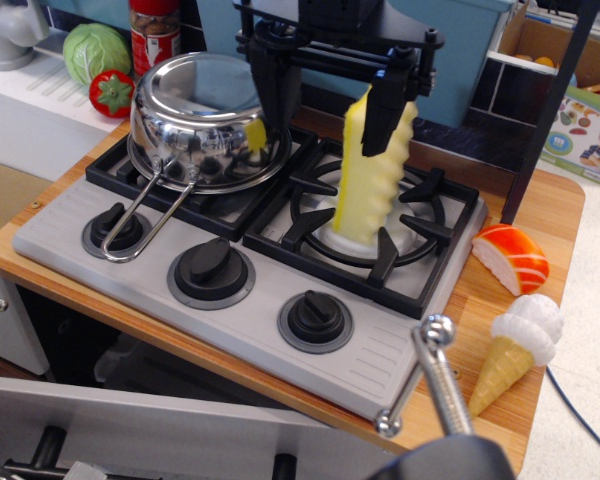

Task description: Wipe pot with sponge

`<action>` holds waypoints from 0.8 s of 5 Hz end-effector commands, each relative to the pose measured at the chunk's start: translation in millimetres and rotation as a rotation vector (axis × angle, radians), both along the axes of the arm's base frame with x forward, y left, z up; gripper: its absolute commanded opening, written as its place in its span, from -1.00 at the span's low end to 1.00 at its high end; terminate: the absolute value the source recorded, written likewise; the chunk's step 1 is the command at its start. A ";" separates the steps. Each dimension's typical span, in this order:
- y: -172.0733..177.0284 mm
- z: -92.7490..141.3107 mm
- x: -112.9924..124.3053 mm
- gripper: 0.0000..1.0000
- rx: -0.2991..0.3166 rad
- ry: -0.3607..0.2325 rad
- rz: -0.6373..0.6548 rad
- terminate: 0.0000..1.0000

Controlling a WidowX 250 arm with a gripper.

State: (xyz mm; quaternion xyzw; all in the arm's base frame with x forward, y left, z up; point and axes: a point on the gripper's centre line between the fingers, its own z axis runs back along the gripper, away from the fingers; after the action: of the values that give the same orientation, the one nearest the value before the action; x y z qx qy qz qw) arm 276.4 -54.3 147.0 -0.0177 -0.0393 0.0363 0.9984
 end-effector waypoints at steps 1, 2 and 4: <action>0.0 0.0 0.0 1.00 0.000 0.000 0.000 -1.00; -0.4 25.1 19.5 1.00 -0.058 -0.013 0.024 -1.00; 3.1 37.3 60.3 1.00 -0.092 -0.066 -0.029 -1.00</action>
State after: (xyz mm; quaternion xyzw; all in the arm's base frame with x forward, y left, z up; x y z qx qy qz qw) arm 337.6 -51.4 165.9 -0.0611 -0.0406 0.0272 0.9969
